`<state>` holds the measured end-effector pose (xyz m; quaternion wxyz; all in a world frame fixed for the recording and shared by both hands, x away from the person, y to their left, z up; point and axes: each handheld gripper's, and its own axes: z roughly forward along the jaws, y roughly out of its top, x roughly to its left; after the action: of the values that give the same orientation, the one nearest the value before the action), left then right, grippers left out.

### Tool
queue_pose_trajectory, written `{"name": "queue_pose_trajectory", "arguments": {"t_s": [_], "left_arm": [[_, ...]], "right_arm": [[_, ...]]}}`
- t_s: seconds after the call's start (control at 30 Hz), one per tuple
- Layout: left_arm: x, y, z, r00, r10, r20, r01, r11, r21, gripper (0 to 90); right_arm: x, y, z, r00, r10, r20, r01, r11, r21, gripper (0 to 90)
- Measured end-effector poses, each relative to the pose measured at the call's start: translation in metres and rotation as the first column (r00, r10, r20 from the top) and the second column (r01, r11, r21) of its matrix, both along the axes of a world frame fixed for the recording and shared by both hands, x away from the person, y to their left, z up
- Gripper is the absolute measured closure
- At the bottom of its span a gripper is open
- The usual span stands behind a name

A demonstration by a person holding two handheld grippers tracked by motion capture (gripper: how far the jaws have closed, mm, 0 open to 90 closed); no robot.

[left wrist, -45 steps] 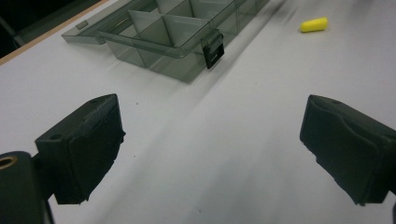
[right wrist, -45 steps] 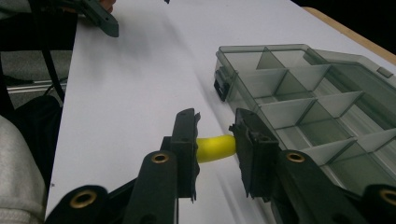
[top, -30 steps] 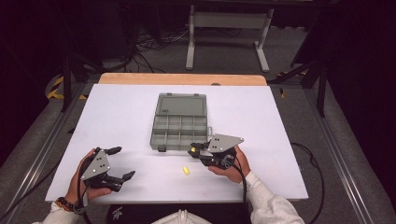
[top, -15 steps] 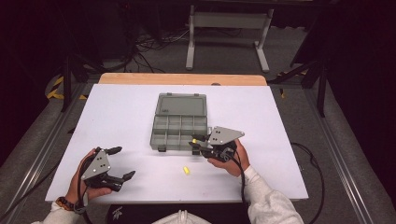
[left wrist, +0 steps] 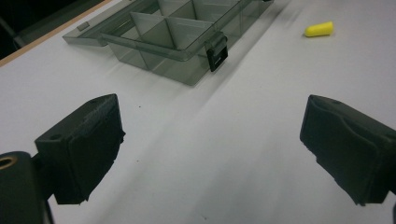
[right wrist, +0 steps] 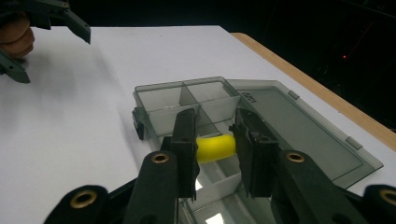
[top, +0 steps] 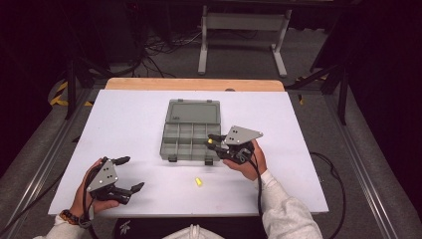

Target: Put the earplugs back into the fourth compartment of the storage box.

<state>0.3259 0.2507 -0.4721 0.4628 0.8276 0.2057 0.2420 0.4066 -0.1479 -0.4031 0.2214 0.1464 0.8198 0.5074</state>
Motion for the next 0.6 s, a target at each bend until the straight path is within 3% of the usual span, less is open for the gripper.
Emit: {"name": "queue_pose_trajectory", "arguments": {"t_s": [0.6], "left_arm": [[0.0, 0.001, 0.0, 1.0, 0.002, -0.001, -0.002, 1.0, 0.0, 7.0]], "right_arm": [[0.036, 0.002, -0.01, 0.993, -0.116, -0.024, 0.116, 0.993, 0.005, 70.3]]}}
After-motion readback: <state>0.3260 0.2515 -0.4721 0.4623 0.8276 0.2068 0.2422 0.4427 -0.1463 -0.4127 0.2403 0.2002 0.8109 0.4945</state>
